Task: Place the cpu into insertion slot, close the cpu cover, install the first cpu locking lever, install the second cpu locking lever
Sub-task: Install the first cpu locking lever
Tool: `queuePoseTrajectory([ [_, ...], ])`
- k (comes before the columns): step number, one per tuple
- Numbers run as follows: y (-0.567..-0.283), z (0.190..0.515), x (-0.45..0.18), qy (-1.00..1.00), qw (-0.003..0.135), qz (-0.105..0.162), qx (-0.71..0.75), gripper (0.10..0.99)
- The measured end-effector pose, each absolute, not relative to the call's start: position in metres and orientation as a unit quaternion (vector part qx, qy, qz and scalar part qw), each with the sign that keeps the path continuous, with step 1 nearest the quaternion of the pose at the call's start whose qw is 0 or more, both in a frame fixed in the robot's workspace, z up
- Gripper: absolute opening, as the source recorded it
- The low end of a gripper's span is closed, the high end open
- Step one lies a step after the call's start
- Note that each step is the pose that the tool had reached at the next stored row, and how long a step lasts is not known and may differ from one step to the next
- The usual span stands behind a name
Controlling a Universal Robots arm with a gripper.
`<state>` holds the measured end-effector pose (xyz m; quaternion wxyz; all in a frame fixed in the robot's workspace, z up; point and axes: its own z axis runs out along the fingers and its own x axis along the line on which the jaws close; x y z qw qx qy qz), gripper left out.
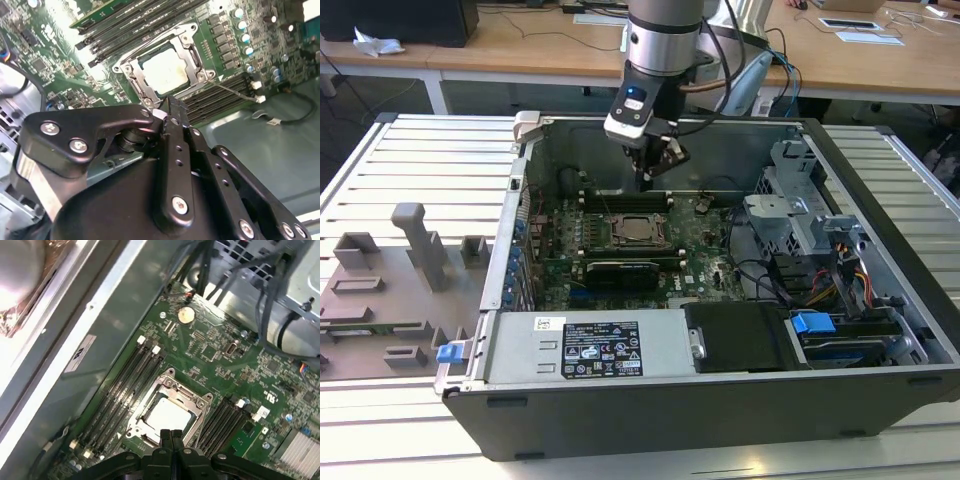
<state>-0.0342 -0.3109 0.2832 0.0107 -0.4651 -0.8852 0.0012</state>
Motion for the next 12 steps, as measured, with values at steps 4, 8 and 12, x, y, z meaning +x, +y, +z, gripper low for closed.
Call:
queuePoseTrajectory([
  [4, -0.3109, 0.2832, -0.0342, -0.904, 0.011, 0.002, -0.427, 0.106],
  [8, -0.3109, 0.2832, -0.0342, -0.922, 0.011, 0.002, -0.386, 0.106],
  [12, -0.3109, 0.2832, -0.0342, -0.931, 0.010, 0.002, -0.366, 0.106],
])
